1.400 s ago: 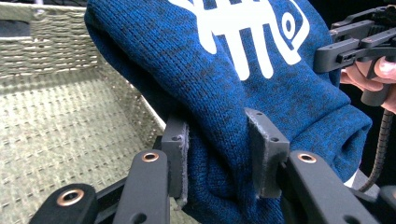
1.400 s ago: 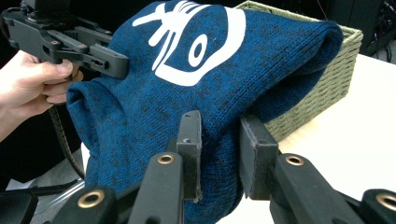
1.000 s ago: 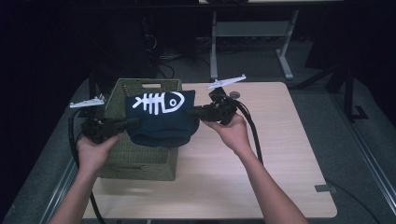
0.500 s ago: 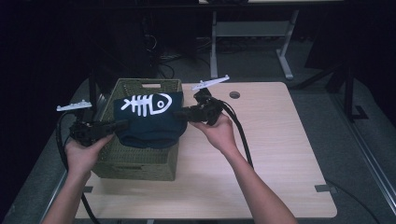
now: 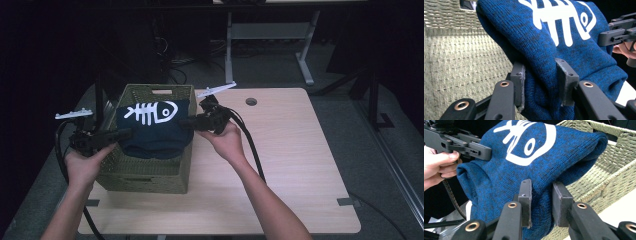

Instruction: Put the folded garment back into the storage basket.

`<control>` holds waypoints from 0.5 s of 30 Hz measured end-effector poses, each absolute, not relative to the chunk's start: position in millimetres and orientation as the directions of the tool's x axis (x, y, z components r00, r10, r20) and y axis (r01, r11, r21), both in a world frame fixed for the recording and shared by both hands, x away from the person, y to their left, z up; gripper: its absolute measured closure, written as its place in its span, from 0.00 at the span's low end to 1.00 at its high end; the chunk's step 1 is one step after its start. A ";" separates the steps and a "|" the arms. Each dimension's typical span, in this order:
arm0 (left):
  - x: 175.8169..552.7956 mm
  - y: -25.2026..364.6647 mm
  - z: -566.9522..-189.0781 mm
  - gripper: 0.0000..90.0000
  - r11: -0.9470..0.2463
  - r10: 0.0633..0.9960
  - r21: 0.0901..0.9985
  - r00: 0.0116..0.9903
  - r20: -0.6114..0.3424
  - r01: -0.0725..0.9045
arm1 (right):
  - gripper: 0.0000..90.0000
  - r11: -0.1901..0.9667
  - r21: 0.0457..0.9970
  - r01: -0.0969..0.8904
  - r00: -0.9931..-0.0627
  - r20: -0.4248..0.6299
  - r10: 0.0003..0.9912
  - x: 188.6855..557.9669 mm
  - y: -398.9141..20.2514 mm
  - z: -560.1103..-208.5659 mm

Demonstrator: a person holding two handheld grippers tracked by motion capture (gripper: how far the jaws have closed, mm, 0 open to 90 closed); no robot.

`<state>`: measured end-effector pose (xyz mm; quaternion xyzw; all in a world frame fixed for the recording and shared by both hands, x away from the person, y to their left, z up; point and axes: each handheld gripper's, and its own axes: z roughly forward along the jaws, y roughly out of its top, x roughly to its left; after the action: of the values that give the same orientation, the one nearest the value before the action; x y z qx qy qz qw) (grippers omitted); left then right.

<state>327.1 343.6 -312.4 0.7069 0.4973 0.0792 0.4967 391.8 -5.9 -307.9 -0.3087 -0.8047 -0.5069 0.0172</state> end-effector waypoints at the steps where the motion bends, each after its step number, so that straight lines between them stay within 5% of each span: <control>1: 327.6 344.4 -312.9 0.71 -0.014 0.783 0.780 0.493 -0.381 0.625 | 0.80 0.297 0.803 0.516 -0.809 0.342 0.479 392.3 -4.9 -308.5; 15: 336.7 356.6 -325.0 0.70 0.000 0.806 0.755 0.447 -0.388 0.656 | 0.80 0.312 0.789 0.530 -0.800 0.343 0.492 401.0 12.8 -322.2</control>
<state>336.7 356.6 -325.0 0.7027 0.5199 0.0784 0.4794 401.0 12.8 -322.2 -0.3158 -0.8096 -0.4945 0.0192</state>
